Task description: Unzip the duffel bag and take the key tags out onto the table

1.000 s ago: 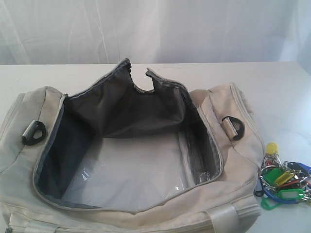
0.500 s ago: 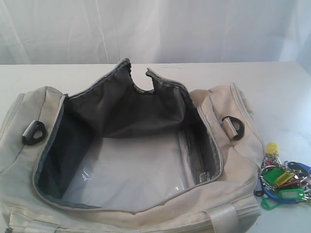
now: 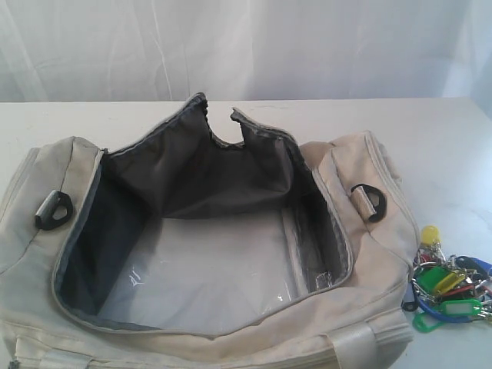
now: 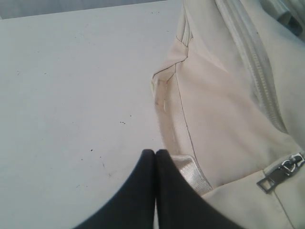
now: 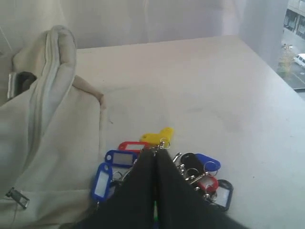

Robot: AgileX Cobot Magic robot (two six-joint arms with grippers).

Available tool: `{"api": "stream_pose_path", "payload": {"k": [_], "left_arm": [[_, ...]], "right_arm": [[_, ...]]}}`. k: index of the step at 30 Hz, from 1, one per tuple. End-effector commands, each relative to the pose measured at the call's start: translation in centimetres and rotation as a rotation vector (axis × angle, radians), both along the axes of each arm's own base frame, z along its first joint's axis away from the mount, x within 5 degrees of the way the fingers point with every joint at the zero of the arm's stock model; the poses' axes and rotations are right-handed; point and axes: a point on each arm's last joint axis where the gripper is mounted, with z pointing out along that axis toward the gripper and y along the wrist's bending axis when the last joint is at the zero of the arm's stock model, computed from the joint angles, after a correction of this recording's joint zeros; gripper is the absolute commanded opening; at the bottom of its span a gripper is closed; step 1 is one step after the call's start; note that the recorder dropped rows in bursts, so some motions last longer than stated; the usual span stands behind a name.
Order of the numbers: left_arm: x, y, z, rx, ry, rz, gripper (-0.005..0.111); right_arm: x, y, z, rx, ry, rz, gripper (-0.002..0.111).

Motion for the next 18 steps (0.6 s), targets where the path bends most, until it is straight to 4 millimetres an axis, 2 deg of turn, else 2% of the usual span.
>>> {"api": "stream_pose_path", "payload": {"k": [1,18], "left_arm": [[-0.02,-0.01,-0.15,-0.012,0.001,0.004,0.0],[-0.02,-0.01,-0.15,-0.012,0.001,0.004,0.0]], "right_arm": [[0.0,0.06,-0.09,0.03,-0.013,-0.001,0.0],[0.02,0.32,-0.1,0.02,-0.011,0.051,0.0]]}}
